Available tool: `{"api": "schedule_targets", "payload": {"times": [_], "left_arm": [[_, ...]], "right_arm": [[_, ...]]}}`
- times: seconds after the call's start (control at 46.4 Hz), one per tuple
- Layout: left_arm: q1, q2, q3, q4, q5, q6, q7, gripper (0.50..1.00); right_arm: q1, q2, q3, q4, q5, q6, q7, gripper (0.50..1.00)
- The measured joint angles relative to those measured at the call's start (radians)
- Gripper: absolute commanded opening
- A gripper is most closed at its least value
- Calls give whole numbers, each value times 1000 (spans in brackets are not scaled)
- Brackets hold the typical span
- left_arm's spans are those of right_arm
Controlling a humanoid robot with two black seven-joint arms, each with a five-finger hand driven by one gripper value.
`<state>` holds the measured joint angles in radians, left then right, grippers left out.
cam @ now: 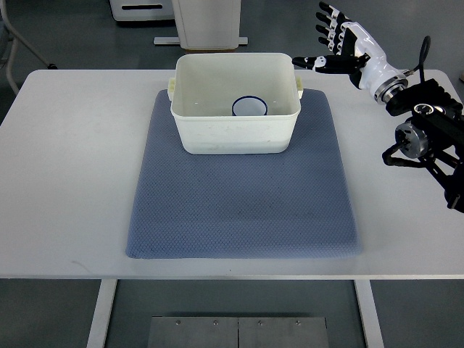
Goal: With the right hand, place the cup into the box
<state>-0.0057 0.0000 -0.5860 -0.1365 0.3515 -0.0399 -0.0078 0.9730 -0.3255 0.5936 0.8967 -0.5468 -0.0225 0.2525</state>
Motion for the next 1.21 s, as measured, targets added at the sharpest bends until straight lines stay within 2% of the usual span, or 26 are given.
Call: {"api": "schedule_targets", "payload": {"times": [0.431, 1.206], "left_arm": [[0, 0, 0, 0, 0, 0, 0, 1000], [-1, 0, 0, 0, 0, 0, 0, 1000]], "right_arm": [[-55, -88, 1, 1, 114, 19, 32, 1000], [-153, -108, 2, -2, 223, 18, 40, 1000]]}}
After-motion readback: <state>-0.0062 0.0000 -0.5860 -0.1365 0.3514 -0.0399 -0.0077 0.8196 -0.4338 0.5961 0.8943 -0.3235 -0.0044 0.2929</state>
